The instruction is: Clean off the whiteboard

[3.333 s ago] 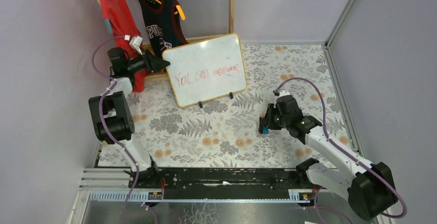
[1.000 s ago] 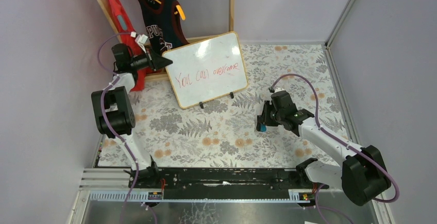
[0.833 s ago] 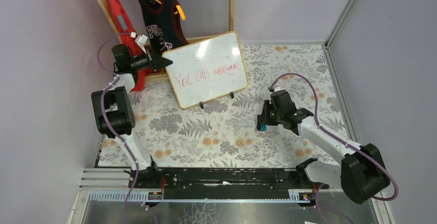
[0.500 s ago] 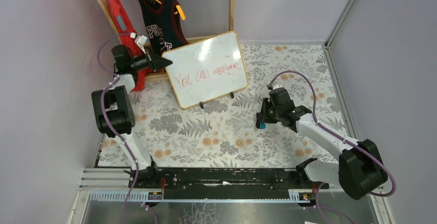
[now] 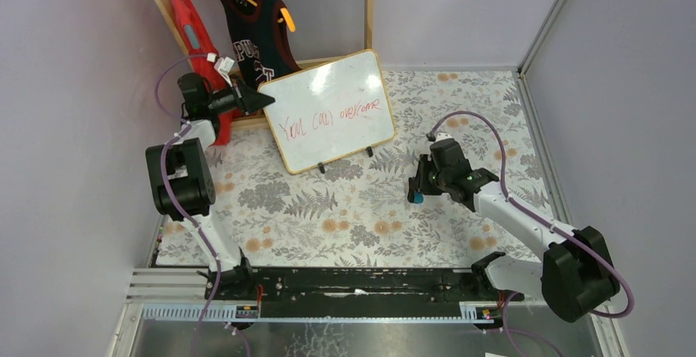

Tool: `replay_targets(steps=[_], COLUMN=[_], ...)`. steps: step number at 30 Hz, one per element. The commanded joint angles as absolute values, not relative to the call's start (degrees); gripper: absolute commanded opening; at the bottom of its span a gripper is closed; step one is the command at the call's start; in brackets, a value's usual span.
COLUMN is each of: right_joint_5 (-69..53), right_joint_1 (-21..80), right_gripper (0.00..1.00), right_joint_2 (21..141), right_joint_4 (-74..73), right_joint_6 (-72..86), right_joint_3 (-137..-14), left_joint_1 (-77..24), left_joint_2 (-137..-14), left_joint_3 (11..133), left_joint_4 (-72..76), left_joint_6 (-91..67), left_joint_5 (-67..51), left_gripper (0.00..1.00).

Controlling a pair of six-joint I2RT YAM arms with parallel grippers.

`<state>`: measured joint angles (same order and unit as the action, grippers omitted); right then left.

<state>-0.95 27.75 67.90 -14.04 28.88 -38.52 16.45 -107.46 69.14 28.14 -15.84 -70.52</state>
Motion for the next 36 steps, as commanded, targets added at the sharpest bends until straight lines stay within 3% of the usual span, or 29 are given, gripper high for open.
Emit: replay_targets(steps=[1,17,36], right_joint_5=[0.0,7.0,7.3], right_joint_1=[28.4,30.0,30.4], right_gripper=[0.00,0.00,0.00], right_joint_2=[69.1,80.7,99.9], right_joint_4=[-11.1,22.8,8.6], right_joint_6=[27.4,16.6,11.1], right_joint_3=[-44.6,-47.5,-74.0], left_joint_1=[15.5,15.3,14.9], left_joint_2=[-109.4,-107.9,-108.3], left_joint_3=[66.2,66.7,70.5], left_joint_4=[22.0,15.5,12.5], left_joint_6=[-7.2,-3.2,-3.1], left_joint_5=[-63.9,-61.5,-59.9], left_gripper=[0.00,0.00,0.00])
